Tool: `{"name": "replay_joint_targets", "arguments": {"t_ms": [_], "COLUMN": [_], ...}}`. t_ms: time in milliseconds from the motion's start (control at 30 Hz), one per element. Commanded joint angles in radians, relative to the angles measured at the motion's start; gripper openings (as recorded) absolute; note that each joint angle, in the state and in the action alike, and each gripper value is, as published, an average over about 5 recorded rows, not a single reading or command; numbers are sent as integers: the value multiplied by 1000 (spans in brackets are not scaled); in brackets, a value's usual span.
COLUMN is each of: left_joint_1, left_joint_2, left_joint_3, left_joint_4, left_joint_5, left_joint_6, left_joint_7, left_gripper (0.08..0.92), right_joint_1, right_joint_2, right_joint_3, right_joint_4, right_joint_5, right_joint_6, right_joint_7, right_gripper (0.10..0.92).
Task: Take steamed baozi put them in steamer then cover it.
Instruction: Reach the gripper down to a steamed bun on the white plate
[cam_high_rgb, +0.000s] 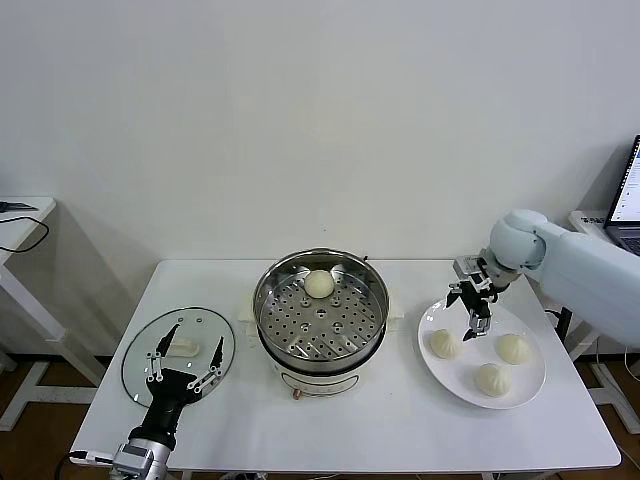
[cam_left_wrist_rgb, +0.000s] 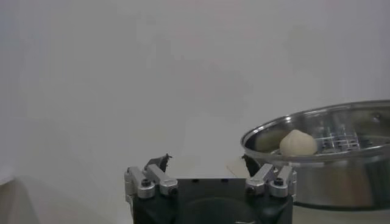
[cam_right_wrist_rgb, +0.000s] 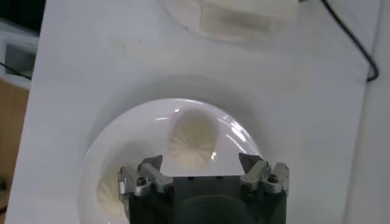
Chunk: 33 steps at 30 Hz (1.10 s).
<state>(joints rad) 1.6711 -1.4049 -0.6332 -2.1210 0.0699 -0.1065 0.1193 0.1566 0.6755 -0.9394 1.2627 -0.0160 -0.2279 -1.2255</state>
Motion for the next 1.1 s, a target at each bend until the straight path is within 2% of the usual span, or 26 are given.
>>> {"name": "replay_joint_targets", "arguments": {"t_ms": [33,533,1100], "left_joint_1": [-3,-2,-5], "left_joint_2": [1,0,1], "left_joint_3": [2,2,0], "left_joint_4": [8,15,22], "left_joint_5": [0,1,1], "left_joint_6": [2,0,-2], "left_joint_7": [0,1,2], "left_gripper": [823,823,823], "right_joint_1": [-124,-175,-185], "right_joint_2": [3,57,79], "right_joint_3": [72,125,136], "right_joint_4": [-38,-82,-101], "right_joint_5": [-37,-51,-78], "right_joint_6": [-34,-33,-27], "right_joint_7": [25,88,86], "right_gripper": [823,823,819]}}
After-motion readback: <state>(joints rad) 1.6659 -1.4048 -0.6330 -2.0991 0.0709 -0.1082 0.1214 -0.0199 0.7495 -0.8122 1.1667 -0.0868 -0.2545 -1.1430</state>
